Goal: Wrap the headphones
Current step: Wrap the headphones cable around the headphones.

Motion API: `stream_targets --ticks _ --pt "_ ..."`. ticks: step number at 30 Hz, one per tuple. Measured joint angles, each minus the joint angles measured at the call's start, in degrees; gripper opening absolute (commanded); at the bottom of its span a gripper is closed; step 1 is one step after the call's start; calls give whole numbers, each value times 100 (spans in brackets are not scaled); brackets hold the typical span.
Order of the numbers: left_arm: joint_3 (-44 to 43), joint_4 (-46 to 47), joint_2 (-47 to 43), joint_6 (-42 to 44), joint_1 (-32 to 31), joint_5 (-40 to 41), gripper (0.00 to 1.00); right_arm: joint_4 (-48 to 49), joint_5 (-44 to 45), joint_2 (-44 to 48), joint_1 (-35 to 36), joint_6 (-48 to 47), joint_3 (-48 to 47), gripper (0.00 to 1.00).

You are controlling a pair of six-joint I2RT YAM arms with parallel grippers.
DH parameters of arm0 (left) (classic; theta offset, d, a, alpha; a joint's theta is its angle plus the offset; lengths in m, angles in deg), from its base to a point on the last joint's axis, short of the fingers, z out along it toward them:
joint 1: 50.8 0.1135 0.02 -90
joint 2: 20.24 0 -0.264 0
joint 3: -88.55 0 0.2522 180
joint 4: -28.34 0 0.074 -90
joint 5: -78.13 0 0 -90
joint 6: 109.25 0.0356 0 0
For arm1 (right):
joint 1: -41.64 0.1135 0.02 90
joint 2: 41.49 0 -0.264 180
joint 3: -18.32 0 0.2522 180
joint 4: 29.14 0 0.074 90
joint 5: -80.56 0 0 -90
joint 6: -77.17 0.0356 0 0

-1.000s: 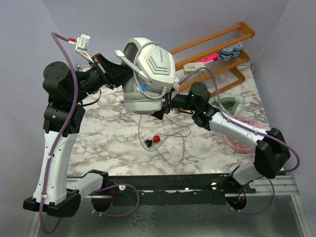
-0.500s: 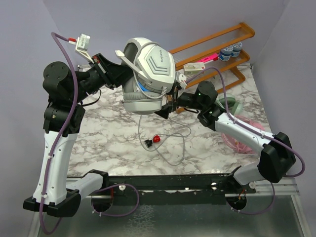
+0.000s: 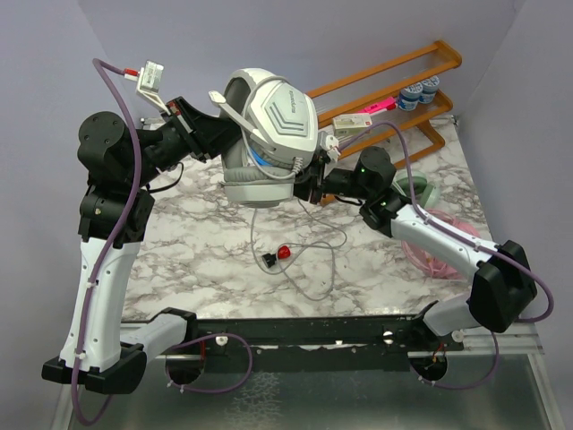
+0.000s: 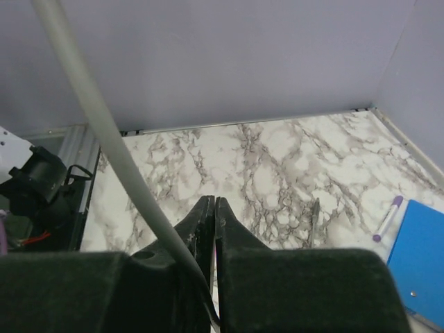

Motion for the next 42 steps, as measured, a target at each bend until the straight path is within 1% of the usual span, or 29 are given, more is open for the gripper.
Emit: stream_targets --ticks 3,5,6,12,15,18,22,25,29,33,37,42 --pt "0 0 0 -7 0 4 0 24 -48 -4 0 68 0 6" --pt "4 2 0 -24 0 31 0 94 -66 -42 0 153 -9 1" --pt "7 2 0 -26 0 35 0 114 -74 -87 0 216 -39 1" --pt "192 11 0 -184 0 120 0 24 -90 -828 0 564 -789 1" --pt "245 -11 20 -260 0 260 0 39 -120 -1071 0 772 -846 1" --pt "243 -13 26 -389 0 610 0 85 -190 -1235 4 975 -772 4" --pt "363 20 11 -645 -11 1414 0 85 -238 -1329 179 1121 -664 9" --pt "619 90 -35 -798 -11 2216 0 92 -289 -1331 463 1130 -575 13" --pt "737 57 -33 -723 -9 3252 0 164 -374 -1327 798 1213 -337 16" --pt "741 72 -33 -509 -9 4153 0 162 -450 -1307 1115 1272 -203 21" --pt "848 142 -35 -42 -11 5003 0 308 -555 -1102 1384 1434 -22 24" --pt "1106 116 -31 763 -9 5880 0 1003 -846 -734 1561 2011 293 24"
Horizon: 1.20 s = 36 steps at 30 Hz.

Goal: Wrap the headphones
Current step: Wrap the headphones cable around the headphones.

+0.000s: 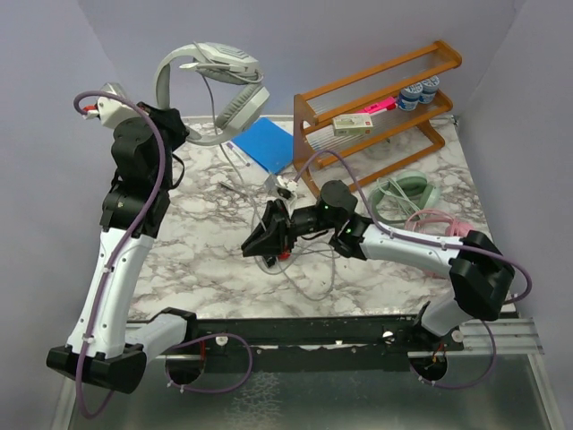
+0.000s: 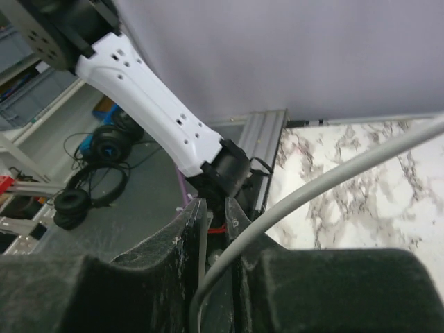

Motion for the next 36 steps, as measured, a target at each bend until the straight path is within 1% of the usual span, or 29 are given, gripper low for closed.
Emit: stream_targets --ticks 4,7,14,16,18,25,27,29,31,33,34,36 --pt "44 -50 55 601 0 428 0 321 -162 223 28 321 0 25" --pt "103 -15 96 1014 0 627 0 155 -175 494 28 330 -76 25" --pt "798 195 136 2037 -28 673 0 -1158 188 903 28 39 -1231 25" --pt "1062 229 138 2343 -90 627 0 -1447 374 977 26 48 -1508 27" --pt "1342 317 136 2673 -225 560 0 -1685 516 1012 26 92 -1725 30" --pt "1923 511 136 3620 -739 560 0 -2500 584 968 -70 168 -2549 30" --pt "2090 627 105 3851 -822 546 0 -2750 632 942 -186 179 -2817 23" --pt "2299 741 20 4039 -870 516 0 -3034 699 890 -389 168 -3088 13" --pt "2509 841 -105 4148 -887 476 0 -3335 752 817 -640 157 -3316 7" --pt "2677 914 -260 4234 -892 413 0 -3521 758 761 -938 190 -3416 5" --pt "2712 916 -317 4264 -892 385 0 -3569 739 741 -1086 245 -3416 2" --pt "2726 916 -385 4291 -892 348 0 -3665 667 699 -1349 299 -3416 1"
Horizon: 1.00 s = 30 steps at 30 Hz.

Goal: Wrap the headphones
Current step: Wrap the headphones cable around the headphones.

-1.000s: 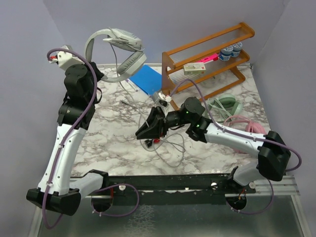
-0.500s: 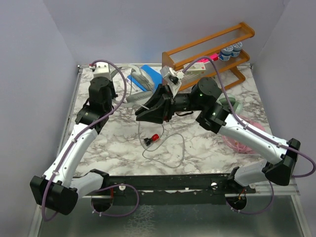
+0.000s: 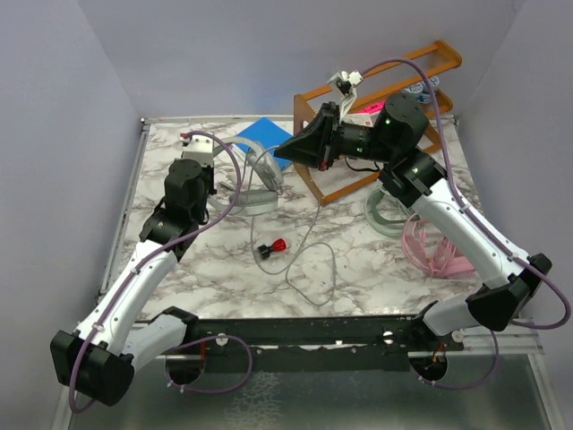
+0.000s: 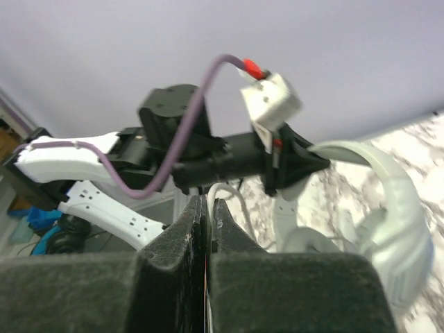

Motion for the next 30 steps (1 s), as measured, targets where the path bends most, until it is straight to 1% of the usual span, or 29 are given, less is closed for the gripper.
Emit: stream_targets --ticks 4,8,11,14,17,20,26,30 --pt "0 -15 -66 2 0 -136 0 -511 -13 -61 -271 -280 -63 1" --pt "-177 -385 -68 37 -11 -341 0 -1410 68 -151 -264 -1237 -385 1" --pt "-492 -837 -61 92 -15 -625 0 -1856 415 -133 -249 -2070 -470 1" --pt "-800 -1202 -61 111 -52 -960 0 -2114 990 -127 -236 -2708 -470 1" --pt "-960 -1467 -61 138 -107 -1257 0 -2221 1550 -138 -238 -3106 -472 1" --pt "-992 -1720 -61 203 -164 -1421 0 -2232 1906 -192 -238 -3333 -573 1" --pt "-992 -1853 39 210 -225 -1537 0 -2068 2258 -223 -205 -3606 -673 1" --pt "-986 -1856 98 179 -289 -1665 0 -1965 2264 -227 -205 -3727 -715 1"
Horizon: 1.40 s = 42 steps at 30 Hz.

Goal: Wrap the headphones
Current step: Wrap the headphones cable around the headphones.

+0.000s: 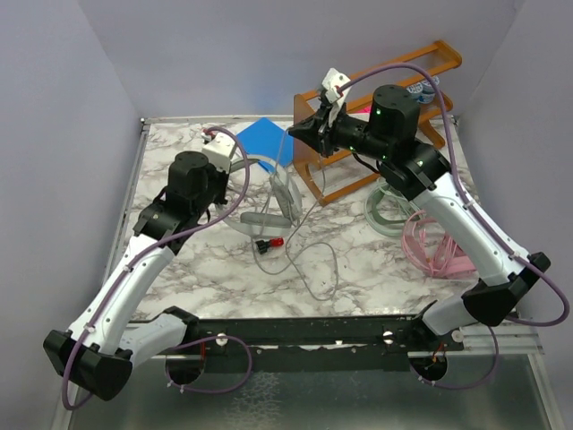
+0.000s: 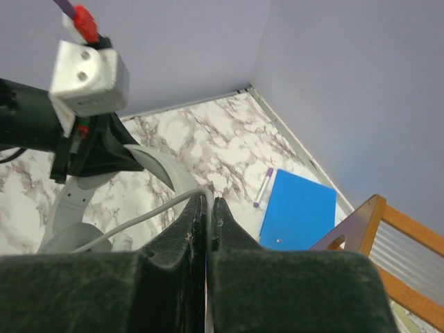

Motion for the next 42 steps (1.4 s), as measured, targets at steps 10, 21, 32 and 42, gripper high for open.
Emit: stream_targets --ticks 10,21,32,42 --pt "0 216 619 -568 -98 -192 0 442 -704 -7 57 74 -131 1" --pt "-1019 146 2166 -2061 -236 -72 0 645 -426 216 66 66 28 1" --pt "-1781 -313 3121 -3095 -256 -138 0 649 223 625 70 -131 72 1" --pt "-549 -57 1832 -2022 -553 -267 0 46 1670 90 72 -949 -170 1"
